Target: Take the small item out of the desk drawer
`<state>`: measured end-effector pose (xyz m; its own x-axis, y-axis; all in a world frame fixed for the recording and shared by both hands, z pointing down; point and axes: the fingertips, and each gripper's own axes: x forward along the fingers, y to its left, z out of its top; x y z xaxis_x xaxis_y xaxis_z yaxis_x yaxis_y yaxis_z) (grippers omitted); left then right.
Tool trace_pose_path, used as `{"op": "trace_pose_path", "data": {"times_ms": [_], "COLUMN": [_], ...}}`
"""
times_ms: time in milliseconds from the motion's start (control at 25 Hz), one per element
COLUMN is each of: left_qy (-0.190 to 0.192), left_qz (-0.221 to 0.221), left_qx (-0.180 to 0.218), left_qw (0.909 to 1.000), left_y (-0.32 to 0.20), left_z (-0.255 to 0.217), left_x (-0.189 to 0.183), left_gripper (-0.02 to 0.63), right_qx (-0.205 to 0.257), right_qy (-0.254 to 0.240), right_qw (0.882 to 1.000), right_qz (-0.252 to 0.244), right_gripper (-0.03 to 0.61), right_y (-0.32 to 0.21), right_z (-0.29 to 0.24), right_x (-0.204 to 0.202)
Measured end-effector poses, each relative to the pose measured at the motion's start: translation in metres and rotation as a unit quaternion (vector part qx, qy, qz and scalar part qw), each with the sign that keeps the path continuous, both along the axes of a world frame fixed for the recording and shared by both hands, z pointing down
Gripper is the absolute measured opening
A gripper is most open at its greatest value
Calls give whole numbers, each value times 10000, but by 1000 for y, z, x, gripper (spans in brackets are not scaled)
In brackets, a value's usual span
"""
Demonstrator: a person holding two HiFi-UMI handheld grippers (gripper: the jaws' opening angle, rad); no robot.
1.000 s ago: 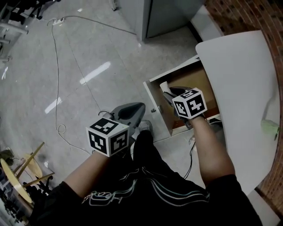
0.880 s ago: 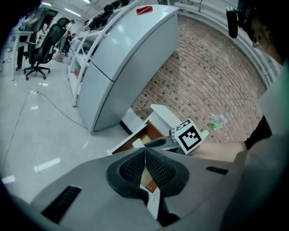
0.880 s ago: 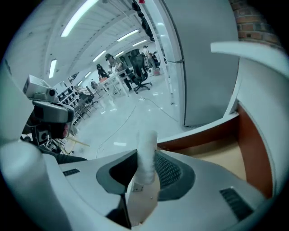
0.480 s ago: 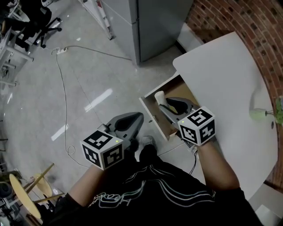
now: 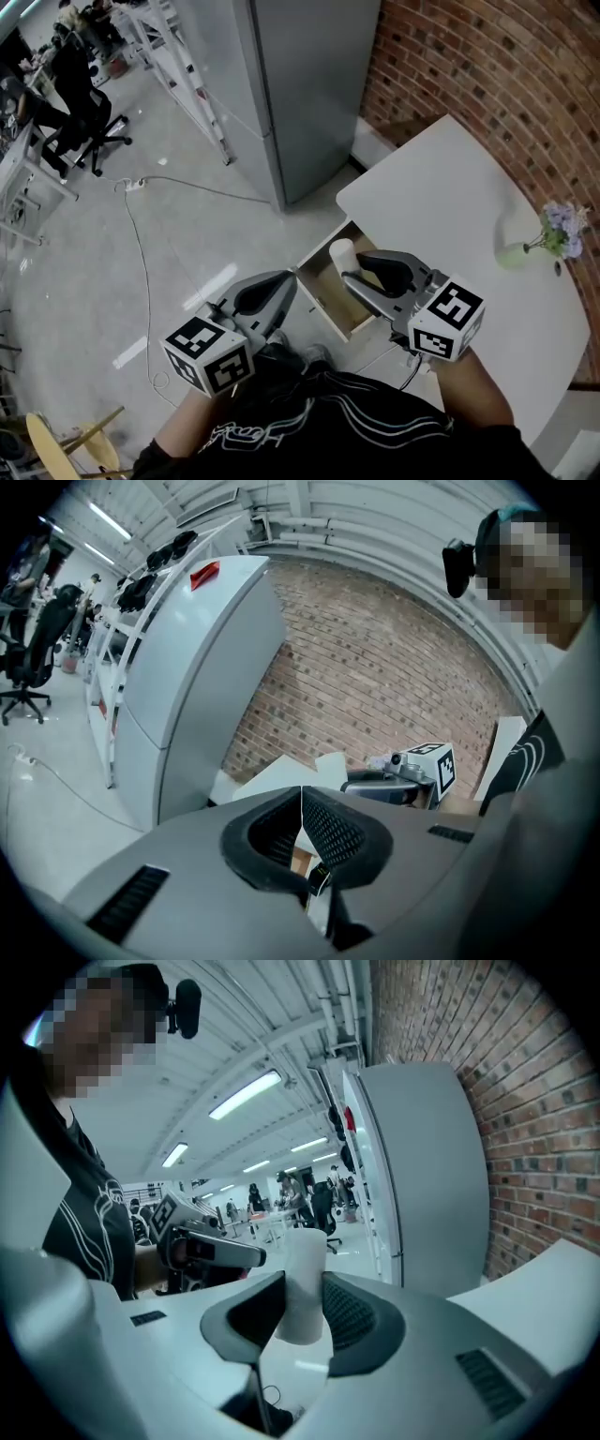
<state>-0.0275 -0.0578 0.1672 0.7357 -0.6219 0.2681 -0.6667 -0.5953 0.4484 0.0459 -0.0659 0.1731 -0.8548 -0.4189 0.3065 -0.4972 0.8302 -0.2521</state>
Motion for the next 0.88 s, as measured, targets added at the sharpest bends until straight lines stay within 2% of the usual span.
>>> {"op": "trace_pose_path", "data": {"times_ms": [240,400,880], "left_qy": [289,185,182], "left_qz": [180,241,171], "left_qx": [164,392,406], "left_qw": [9993,9988,9989], "left_y": [15,19,23], "left_z": [-46,-61,-65], "left_x": [6,10,17], "left_gripper": [21,22,21], "right_qx": [403,498,520], "right_qy": [-295,-525,-686], "right_qw": [9987,9973,9963], "right_qz": [-36,-121,-62], "right_gripper": [135,135,133], "right_y": [17,25,31], "right_z": [-51,-67,-72], "right_x": [-3,1,11]}}
